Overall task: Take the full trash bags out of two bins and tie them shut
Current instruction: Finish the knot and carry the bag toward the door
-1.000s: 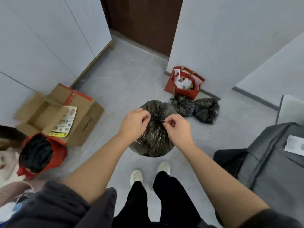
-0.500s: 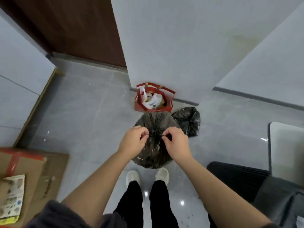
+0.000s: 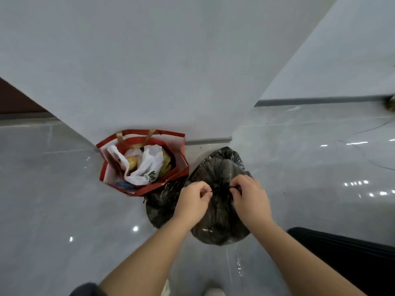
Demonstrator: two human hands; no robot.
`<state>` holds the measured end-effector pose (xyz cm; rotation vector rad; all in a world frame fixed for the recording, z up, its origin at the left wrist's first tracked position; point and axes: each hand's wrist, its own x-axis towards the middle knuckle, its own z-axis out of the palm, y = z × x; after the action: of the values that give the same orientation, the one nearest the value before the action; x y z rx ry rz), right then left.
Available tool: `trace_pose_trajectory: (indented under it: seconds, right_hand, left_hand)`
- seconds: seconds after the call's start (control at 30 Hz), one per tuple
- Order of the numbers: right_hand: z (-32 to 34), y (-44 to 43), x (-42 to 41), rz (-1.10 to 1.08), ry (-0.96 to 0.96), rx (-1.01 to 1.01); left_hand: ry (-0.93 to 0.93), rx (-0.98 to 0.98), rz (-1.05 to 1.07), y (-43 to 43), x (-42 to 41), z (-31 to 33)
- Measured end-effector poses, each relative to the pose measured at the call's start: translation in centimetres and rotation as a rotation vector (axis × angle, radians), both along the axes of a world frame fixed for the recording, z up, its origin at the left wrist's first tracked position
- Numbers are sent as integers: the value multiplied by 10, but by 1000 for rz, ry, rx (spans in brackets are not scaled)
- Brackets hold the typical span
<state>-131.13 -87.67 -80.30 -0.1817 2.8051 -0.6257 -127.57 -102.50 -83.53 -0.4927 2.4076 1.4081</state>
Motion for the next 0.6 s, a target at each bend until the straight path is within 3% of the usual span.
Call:
trace_pose_trajectory:
  seconds: [0.23,0.47,0.6]
  right_hand:
    - [-85,31,-78,62,169,-15]
    - [-158,38,-124,-93,171,-293]
    - [-217,42,-127,-205,78,-365]
  left_hand:
    - [130,-63,-5,29,-77,-83]
    - [389,-303,6,41,-122,-132]
    - [420,-538,-228,50,-129,-181]
